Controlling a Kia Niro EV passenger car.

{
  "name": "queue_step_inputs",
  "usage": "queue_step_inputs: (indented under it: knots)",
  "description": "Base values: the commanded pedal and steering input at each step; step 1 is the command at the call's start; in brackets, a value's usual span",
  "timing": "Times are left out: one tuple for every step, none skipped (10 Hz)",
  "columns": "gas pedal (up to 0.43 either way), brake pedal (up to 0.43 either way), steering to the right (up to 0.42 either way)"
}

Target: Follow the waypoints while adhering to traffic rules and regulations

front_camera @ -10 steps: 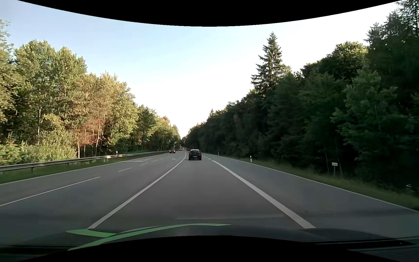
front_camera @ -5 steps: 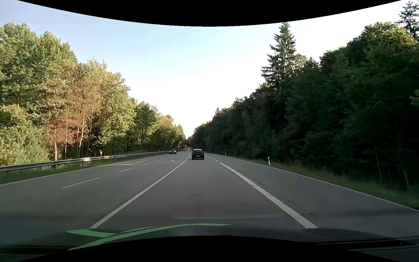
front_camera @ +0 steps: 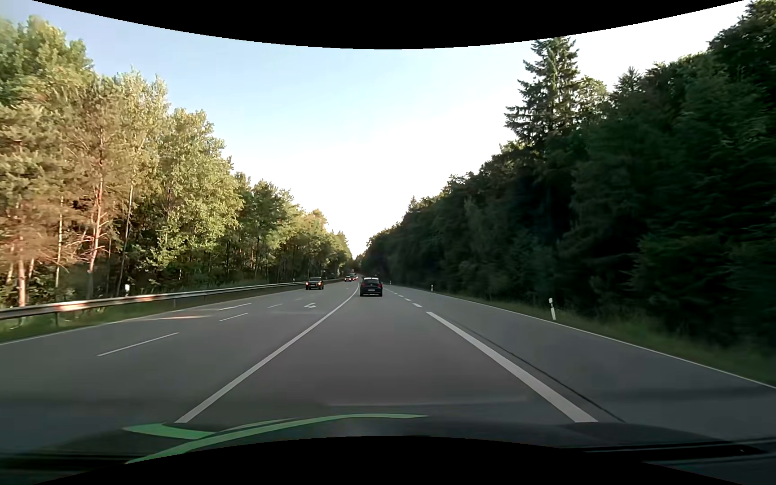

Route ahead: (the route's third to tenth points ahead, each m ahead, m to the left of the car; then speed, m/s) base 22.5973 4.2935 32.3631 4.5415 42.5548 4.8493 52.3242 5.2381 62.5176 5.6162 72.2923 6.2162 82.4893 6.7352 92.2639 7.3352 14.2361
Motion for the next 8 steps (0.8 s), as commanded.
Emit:
queue_step_inputs:
  knots:
    - [0.248,0.0,-0.011]
    - [0.248,0.0,-0.006]
    - [0.248,0.0,-0.005]
    - [0.248,0.0,-0.005]
    - [0.248,0.0,-0.005]
    - [0.248,0.0,-0.005]
    - [0.248,0.0,-0.005]
    - [0.248,0.0,-0.005]
